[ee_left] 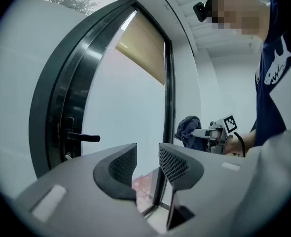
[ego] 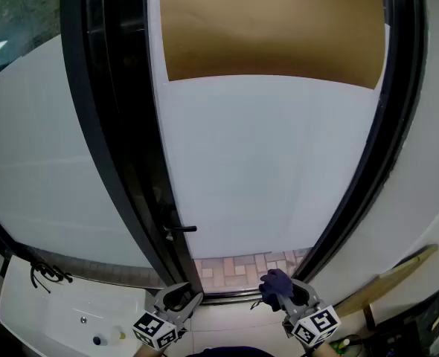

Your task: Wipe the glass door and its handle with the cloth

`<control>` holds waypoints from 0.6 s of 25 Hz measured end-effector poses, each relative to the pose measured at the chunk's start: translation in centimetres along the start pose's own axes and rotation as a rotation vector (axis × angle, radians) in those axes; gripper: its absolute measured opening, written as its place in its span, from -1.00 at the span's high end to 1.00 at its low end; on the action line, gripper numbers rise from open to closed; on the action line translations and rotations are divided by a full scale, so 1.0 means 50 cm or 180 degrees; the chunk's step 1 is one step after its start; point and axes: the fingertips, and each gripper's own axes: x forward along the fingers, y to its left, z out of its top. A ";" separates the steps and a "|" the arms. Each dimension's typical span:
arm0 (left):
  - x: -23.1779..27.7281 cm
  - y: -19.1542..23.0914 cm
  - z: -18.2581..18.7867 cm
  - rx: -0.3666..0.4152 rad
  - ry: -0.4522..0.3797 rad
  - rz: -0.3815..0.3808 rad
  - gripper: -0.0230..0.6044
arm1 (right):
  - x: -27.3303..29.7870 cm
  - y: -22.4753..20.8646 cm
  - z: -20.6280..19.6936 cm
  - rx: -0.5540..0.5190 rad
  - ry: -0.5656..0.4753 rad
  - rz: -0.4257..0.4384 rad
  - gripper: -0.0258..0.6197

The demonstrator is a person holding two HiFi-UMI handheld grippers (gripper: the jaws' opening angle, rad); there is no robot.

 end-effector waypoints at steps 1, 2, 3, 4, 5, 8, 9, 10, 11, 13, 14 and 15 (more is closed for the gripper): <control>-0.001 0.005 -0.003 0.0001 -0.0017 -0.0007 0.50 | 0.006 0.001 0.007 -0.0013 -0.0020 0.0009 0.72; -0.002 0.009 -0.006 0.0002 -0.0034 -0.0012 0.50 | 0.013 0.002 0.014 -0.0029 -0.0040 0.0020 0.72; -0.003 0.013 -0.007 0.0003 -0.0048 -0.0015 0.50 | 0.020 0.003 0.021 -0.0048 -0.0057 0.0032 0.72; -0.004 0.016 -0.007 0.0004 -0.0060 -0.0015 0.50 | 0.027 0.006 0.027 -0.0072 -0.0070 0.0048 0.72; -0.005 0.019 -0.006 0.0005 -0.0070 -0.0011 0.50 | 0.036 0.009 0.034 -0.0105 -0.0079 0.0069 0.72; -0.011 0.027 0.007 0.0005 -0.0074 0.0028 0.50 | 0.070 0.026 0.055 -0.0241 -0.0105 0.0173 0.72; -0.015 0.030 0.010 0.0004 -0.0073 0.0046 0.50 | 0.083 0.033 0.063 -0.0294 -0.0121 0.0213 0.72; -0.018 0.033 0.012 0.0002 -0.0077 0.0062 0.50 | 0.097 0.039 0.073 -0.0354 -0.0141 0.0255 0.72; -0.022 0.037 0.013 0.0000 -0.0086 0.0076 0.50 | 0.112 0.046 0.083 -0.0421 -0.0162 0.0298 0.72; -0.029 0.047 0.010 -0.0005 -0.0109 0.0099 0.50 | 0.144 0.059 0.105 -0.0582 -0.0193 0.0386 0.72; -0.033 0.052 0.007 -0.0010 -0.0118 0.0109 0.50 | 0.161 0.067 0.117 -0.0674 -0.0206 0.0431 0.72; -0.038 0.056 0.005 -0.0017 -0.0124 0.0122 0.50 | 0.178 0.076 0.130 -0.0771 -0.0222 0.0477 0.72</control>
